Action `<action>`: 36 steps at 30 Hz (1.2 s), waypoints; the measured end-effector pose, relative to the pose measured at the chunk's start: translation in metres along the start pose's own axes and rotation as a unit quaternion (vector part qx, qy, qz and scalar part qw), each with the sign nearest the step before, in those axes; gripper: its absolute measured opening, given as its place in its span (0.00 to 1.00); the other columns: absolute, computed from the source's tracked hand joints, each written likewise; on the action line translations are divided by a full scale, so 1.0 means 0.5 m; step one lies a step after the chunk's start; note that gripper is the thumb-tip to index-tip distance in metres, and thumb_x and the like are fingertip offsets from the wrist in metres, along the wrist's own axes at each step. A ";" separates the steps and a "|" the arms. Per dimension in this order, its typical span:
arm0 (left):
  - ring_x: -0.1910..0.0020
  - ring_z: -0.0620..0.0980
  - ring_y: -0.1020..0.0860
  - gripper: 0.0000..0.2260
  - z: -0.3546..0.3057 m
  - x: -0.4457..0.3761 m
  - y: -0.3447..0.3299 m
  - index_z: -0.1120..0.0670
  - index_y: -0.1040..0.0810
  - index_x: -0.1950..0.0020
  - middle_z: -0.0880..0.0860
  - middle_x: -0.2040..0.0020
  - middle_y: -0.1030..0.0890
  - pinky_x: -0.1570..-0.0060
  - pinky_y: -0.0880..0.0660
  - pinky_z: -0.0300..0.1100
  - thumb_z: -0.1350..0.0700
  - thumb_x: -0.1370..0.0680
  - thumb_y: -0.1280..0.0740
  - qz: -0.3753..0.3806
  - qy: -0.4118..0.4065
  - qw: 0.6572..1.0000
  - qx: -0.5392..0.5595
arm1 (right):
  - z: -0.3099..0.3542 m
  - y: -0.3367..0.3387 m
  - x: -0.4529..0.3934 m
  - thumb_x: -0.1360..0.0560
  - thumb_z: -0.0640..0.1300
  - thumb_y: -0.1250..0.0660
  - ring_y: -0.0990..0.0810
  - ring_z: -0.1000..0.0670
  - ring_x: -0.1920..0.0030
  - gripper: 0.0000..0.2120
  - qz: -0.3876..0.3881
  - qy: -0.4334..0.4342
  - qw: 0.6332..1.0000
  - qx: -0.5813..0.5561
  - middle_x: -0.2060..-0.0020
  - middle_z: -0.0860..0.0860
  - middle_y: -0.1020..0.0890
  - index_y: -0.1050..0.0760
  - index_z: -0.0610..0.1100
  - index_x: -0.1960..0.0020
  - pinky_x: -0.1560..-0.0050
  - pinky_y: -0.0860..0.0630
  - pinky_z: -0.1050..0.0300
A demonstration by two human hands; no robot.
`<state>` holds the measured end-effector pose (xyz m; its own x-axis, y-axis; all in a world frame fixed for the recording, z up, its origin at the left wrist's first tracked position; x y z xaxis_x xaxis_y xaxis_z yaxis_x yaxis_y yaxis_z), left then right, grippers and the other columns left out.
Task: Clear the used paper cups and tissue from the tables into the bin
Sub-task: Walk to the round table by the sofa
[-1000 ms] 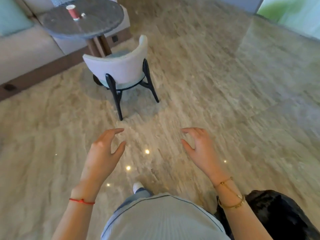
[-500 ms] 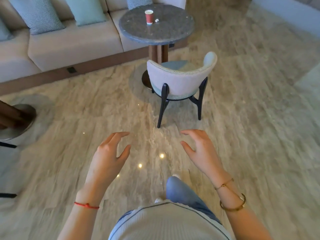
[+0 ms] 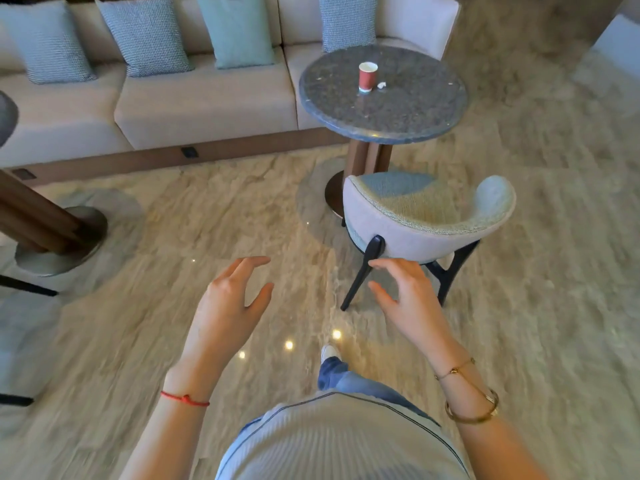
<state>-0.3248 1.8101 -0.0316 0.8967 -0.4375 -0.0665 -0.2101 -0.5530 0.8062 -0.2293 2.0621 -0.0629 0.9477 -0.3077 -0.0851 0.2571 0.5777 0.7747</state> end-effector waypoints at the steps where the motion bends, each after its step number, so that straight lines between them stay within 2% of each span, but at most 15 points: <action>1: 0.48 0.45 0.21 0.17 0.002 -0.040 0.002 0.48 0.27 0.34 0.46 0.38 0.23 0.51 0.31 0.34 0.51 0.23 0.32 -0.006 0.005 1.000 -0.004 | -0.004 0.004 -0.047 0.24 0.46 0.32 0.28 0.53 0.40 0.15 -0.002 0.004 1.000 0.002 0.44 0.53 0.22 0.25 0.48 0.38 0.41 0.35 0.67; 2: 0.43 0.47 0.22 0.17 0.003 -0.078 0.005 0.48 0.26 0.34 0.46 0.38 0.23 0.49 0.31 0.35 0.51 0.23 0.32 -0.011 0.009 1.000 -0.009 | -0.008 0.007 -0.093 0.24 0.45 0.32 0.28 0.53 0.41 0.15 -0.002 0.009 1.000 0.002 0.45 0.53 0.21 0.25 0.48 0.38 0.41 0.34 0.65; 4: 0.41 0.49 0.23 0.17 0.005 -0.151 0.010 0.48 0.26 0.34 0.47 0.39 0.22 0.47 0.31 0.36 0.51 0.23 0.32 -0.020 0.016 1.000 -0.015 | -0.012 0.010 -0.181 0.24 0.44 0.32 0.28 0.52 0.41 0.15 0.008 0.023 1.000 0.000 0.45 0.53 0.22 0.25 0.47 0.38 0.41 0.33 0.63; 14: 0.46 0.49 0.21 0.16 0.068 -0.499 0.003 0.49 0.25 0.36 0.47 0.40 0.22 0.51 0.29 0.39 0.52 0.23 0.31 -0.032 0.034 0.999 0.011 | -0.023 -0.024 -0.555 0.25 0.44 0.32 0.27 0.49 0.41 0.14 0.025 0.040 0.999 0.012 0.45 0.51 0.20 0.24 0.46 0.39 0.44 0.36 0.66; 20: 0.42 0.48 0.23 0.17 0.125 -0.785 0.008 0.48 0.27 0.34 0.47 0.39 0.23 0.50 0.30 0.38 0.53 0.23 0.32 -0.017 -0.004 1.000 0.018 | -0.036 -0.072 -0.796 0.24 0.45 0.32 0.28 0.50 0.39 0.14 0.014 0.006 1.000 0.006 0.45 0.51 0.21 0.25 0.47 0.39 0.43 0.35 0.65; 25: 0.46 0.48 0.20 0.19 0.150 -1.040 0.028 0.48 0.30 0.32 0.48 0.35 0.25 0.49 0.25 0.40 0.51 0.23 0.33 0.019 -0.057 0.998 0.001 | -0.030 -0.082 -0.997 0.24 0.45 0.33 0.29 0.54 0.37 0.15 -0.030 -0.031 0.999 -0.005 0.42 0.53 0.22 0.25 0.47 0.37 0.38 0.34 0.65; 31: 0.40 0.51 0.22 0.22 0.149 -1.312 0.012 0.52 0.31 0.30 0.49 0.34 0.25 0.45 0.24 0.47 0.53 0.23 0.32 0.068 -0.131 0.989 0.004 | -0.063 -0.082 -1.176 0.24 0.43 0.32 0.27 0.50 0.40 0.14 -0.090 -0.098 0.991 0.006 0.45 0.52 0.21 0.24 0.45 0.39 0.39 0.34 0.64; 34: 0.37 0.51 0.24 0.23 0.135 -1.420 -0.026 0.52 0.31 0.30 0.50 0.34 0.25 0.44 0.26 0.45 0.54 0.24 0.31 0.098 -0.163 0.982 0.017 | -0.106 -0.075 -1.240 0.24 0.44 0.33 0.29 0.49 0.38 0.14 -0.105 -0.147 0.983 0.016 0.43 0.51 0.21 0.24 0.46 0.38 0.42 0.37 0.67; 36: 0.36 0.51 0.26 0.25 0.126 -1.489 -0.061 0.51 0.33 0.28 0.50 0.33 0.26 0.43 0.27 0.43 0.55 0.24 0.31 0.123 -0.180 0.976 0.021 | -0.143 -0.069 -1.282 0.23 0.45 0.34 0.29 0.48 0.37 0.14 -0.111 -0.173 0.978 0.017 0.42 0.50 0.22 0.25 0.45 0.38 0.42 0.37 0.66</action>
<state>-1.0107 2.1081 -0.0436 0.6236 -0.7773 -0.0832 -0.4236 -0.4254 0.7998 -0.8322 2.2933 -0.0799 0.7466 -0.6641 -0.0401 0.4371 0.4442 0.7820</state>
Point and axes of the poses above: each hand's wrist, its own x-axis away from the middle knuckle, its own y-axis out of the back of the hand, z = x × y, the point moved 5 cm from there along -x, towards the middle knuckle
